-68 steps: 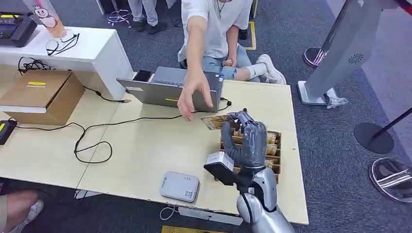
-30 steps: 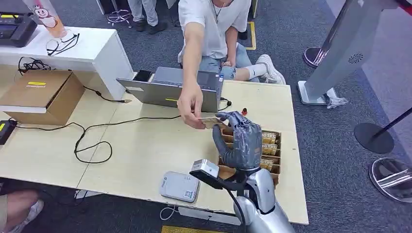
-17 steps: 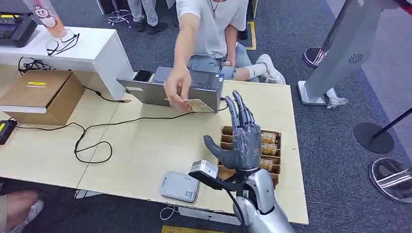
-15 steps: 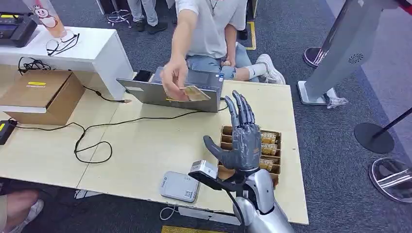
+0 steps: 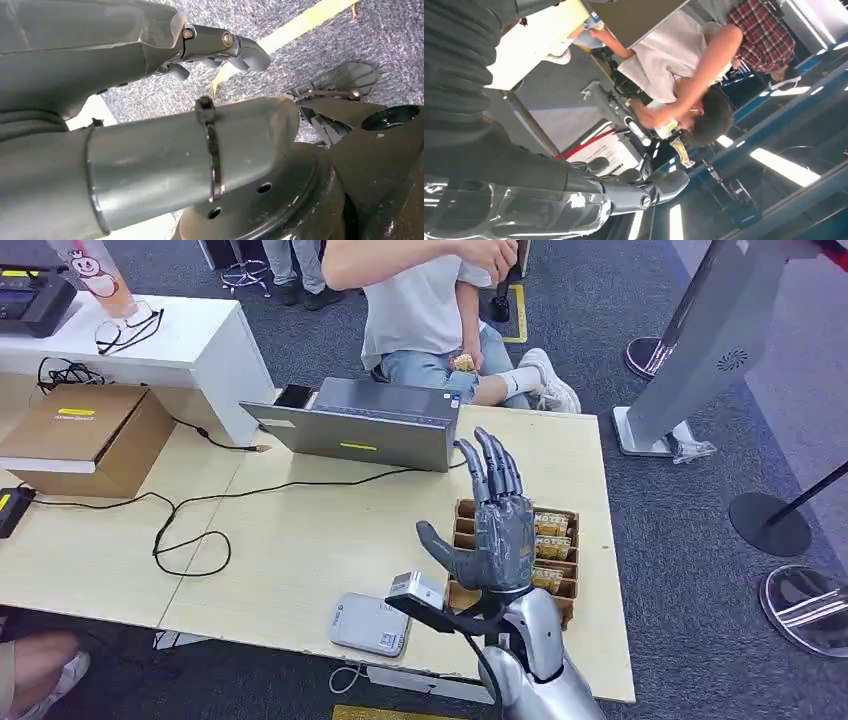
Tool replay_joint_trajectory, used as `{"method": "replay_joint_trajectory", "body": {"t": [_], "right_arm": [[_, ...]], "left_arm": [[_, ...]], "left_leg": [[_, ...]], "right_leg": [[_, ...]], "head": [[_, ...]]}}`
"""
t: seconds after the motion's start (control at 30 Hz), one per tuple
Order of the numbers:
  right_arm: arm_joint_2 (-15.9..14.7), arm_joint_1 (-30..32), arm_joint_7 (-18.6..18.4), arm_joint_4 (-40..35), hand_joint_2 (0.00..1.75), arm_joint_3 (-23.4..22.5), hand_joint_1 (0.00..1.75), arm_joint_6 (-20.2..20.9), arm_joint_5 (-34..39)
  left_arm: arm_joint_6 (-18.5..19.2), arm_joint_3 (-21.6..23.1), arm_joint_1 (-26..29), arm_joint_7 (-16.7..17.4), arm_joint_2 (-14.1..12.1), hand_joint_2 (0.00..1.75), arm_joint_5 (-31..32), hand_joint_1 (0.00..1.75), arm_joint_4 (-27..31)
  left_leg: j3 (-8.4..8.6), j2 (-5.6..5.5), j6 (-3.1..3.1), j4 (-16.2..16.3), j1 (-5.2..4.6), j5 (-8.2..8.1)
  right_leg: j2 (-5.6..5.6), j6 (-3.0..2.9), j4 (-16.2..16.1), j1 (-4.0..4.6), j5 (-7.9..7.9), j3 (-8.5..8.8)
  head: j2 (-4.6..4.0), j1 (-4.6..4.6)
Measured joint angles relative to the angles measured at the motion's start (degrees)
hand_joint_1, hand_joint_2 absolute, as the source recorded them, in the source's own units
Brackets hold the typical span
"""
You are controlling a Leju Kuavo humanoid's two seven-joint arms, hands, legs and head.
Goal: Pass the card to the sensor for recognition and then transmit it.
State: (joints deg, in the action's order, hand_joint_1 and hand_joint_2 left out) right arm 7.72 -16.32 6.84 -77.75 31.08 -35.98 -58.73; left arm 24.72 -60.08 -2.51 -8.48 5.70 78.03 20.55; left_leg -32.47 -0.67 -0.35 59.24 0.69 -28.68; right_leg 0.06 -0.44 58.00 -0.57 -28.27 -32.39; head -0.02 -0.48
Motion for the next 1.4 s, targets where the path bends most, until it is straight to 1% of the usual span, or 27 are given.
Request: {"method": "replay_joint_trajectory", "body": {"t": [0.2, 0.33, 0.63, 0.9, 1.0, 1.4], "right_arm": [[-0.39, 0.12, -1.48, -0.42, 1.75, 0.00, 0.00, 2.03, -4.87], [-0.92, 0.64, -3.45, -1.16, 1.75, 0.00, 0.00, 5.01, -9.64], [-1.84, 2.17, -6.64, -4.61, 1.75, 0.04, 0.00, 14.60, -15.34], [-2.67, 2.48, -9.16, -7.80, 1.75, 0.52, 0.00, 22.95, -17.37], [-3.00, 2.52, -9.81, -8.83, 1.75, 0.77, 0.00, 24.52, -17.53], [-4.22, 2.49, -11.63, -10.32, 1.75, 1.70, 0.00, 28.74, -17.53]], "left_arm": [[0.07, 0.00, 0.01, -0.02, 0.00, 0.00, 0.15, 0.00, 0.00], [0.11, 0.00, 0.07, -0.02, -0.02, 0.00, 0.15, 0.00, 0.00], [0.83, -0.15, 0.41, -0.20, -0.13, 0.00, 0.02, 0.00, 0.00], [2.14, -1.09, 0.79, -0.20, 0.18, 0.00, -0.11, 0.00, 0.94], [2.89, -1.51, 1.21, -0.18, 0.72, 0.00, -0.04, 0.00, 2.08], [5.77, -3.21, 2.36, -0.17, 3.04, 0.00, 0.70, 0.00, 7.28]], "left_leg": [[0.00, 0.00, 0.00, 0.00, 0.00, 0.00], [0.00, 0.00, 0.00, 0.00, 0.00, 0.00], [-0.01, 0.00, 0.00, 0.00, 0.00, 0.00], [-0.01, 0.00, 0.00, 0.00, 0.00, 0.00], [0.00, 0.00, 0.00, 0.00, 0.00, 0.00], [-0.01, 0.00, 0.00, 0.00, 0.00, 0.00]], "right_leg": [[0.00, 0.00, 0.00, 0.00, 0.00, 0.00], [0.00, 0.00, 0.00, 0.00, 0.00, 0.00], [0.00, 0.00, 0.00, 0.00, 0.00, 0.00], [0.00, 0.00, 0.00, 0.00, 0.00, 0.00], [0.00, 0.00, 0.00, 0.00, 0.00, 0.00], [-0.01, 0.00, 0.00, 0.00, 0.00, 0.00]], "head": [[0.00, 0.00], [0.00, 0.00], [0.00, 0.00], [0.00, 0.00], [0.00, 0.00], [0.00, 0.00]]}}
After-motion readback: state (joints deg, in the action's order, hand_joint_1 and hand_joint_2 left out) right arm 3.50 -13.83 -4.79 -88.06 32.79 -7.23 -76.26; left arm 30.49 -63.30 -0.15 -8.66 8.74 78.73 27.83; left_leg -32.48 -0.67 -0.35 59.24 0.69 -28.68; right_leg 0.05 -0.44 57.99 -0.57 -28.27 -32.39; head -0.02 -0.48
